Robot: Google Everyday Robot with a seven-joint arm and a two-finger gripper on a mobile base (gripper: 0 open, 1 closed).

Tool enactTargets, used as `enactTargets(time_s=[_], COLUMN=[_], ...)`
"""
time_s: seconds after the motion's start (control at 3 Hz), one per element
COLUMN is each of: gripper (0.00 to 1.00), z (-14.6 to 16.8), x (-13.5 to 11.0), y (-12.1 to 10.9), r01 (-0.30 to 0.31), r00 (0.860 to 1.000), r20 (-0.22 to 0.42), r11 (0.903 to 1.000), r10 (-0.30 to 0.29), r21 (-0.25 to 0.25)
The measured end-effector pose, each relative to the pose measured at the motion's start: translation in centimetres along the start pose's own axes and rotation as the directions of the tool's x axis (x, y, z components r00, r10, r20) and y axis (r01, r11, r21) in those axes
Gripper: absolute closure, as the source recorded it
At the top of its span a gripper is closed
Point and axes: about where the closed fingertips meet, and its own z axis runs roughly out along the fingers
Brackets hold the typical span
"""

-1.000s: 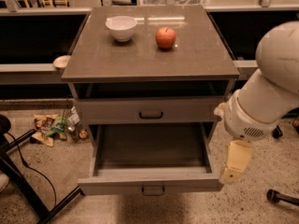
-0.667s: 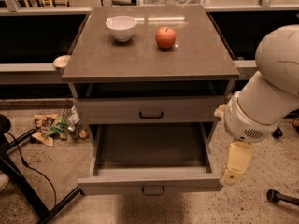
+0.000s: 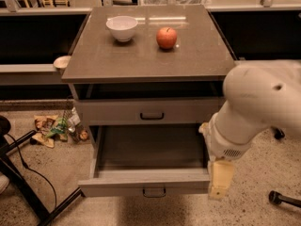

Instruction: Close middle drawer

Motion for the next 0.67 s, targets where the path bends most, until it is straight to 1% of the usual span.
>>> enactTargets(time_s=[0.33,0.67], gripper=[0.00,0.00], z=[7.2,13.2], x=[-0.1,0.0], y=[1.4,2.4], r01=[0.033,0.019], r00=[0.999,1.000], r20=[-0.025,-0.013], r11=[0.9991,0.9983], r10=[-0.033,-0.020], r21=[-0.027,-0.055])
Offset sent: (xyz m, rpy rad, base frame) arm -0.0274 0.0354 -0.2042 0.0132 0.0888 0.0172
